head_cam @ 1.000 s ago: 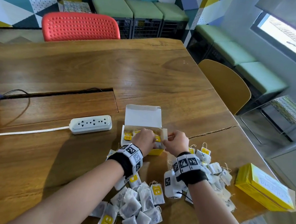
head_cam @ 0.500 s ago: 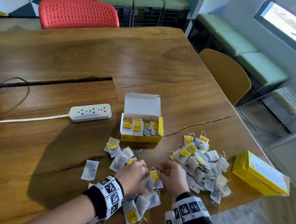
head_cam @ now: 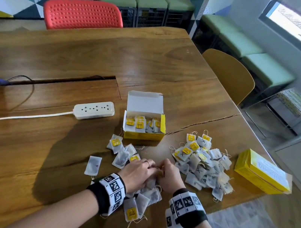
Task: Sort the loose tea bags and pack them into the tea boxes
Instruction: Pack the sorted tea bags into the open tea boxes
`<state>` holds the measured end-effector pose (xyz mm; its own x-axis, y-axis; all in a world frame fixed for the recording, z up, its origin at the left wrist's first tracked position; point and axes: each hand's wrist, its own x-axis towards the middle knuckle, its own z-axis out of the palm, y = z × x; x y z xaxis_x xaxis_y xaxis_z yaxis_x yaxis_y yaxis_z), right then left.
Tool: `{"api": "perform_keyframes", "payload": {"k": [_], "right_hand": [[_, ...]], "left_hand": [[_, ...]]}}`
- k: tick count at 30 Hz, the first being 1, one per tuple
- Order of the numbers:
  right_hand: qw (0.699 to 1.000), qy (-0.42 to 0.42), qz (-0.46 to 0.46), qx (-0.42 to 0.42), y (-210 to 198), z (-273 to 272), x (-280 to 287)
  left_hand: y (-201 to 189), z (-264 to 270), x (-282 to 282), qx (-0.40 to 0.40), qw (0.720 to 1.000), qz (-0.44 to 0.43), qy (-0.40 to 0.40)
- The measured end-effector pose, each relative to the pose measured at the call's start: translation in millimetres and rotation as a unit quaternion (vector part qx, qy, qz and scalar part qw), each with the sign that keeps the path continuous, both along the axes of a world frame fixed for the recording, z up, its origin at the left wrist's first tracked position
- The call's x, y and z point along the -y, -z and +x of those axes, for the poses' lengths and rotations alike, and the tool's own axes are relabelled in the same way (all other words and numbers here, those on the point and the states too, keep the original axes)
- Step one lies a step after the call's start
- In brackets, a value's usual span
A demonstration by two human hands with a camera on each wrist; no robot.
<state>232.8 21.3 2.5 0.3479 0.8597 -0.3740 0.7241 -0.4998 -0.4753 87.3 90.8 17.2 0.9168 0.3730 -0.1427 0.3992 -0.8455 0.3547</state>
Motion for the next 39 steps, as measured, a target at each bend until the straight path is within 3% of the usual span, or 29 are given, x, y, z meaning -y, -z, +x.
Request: {"api": "perform_keyframes", "payload": {"k": [6,11,14,16,22,27,32,39], "right_hand": [[1.0,0.019,0.004,-0.022,-11.3,5.7,4.9],[0.972,0.11,0.087,-0.191,-22.6,11.4,16.6],[0.935,0.151,0.11,-0.302,-33.2,4.1,21.7],[0.924,0.148,0.116,-0.332,-39.2,-0.9,21.3],[0.953,0.088,0.116,-0.264,-43.0,-6.3,6.0],[0.927,0.163,0.182,-0.285,-46.2,-19.3,-6.0],[0.904,0.204,0.183,-0.327,-44.2,-22.8,-13.2],[0.921,0.203,0.184,-0.277,-39.9,-25.7,-21.4]], "left_hand": [[4.8,-0.9,-10.1,0.039,0.987,-0.127,-0.094],[-1.5,-6.9,-23.1,0.143,0.92,-0.286,-0.227],[-1.7,-12.7,-30.6,0.183,0.884,-0.324,-0.283],[1.2,-15.9,-35.2,0.19,0.872,-0.345,-0.291],[1.5,-20.7,-37.0,0.2,0.872,-0.337,-0.292],[1.2,-16.1,-34.4,0.213,0.855,-0.371,-0.292],[-4.5,-12.5,-33.0,0.233,0.812,-0.432,-0.315],[-11.3,-13.1,-36.0,0.239,0.774,-0.492,-0.319]]}}
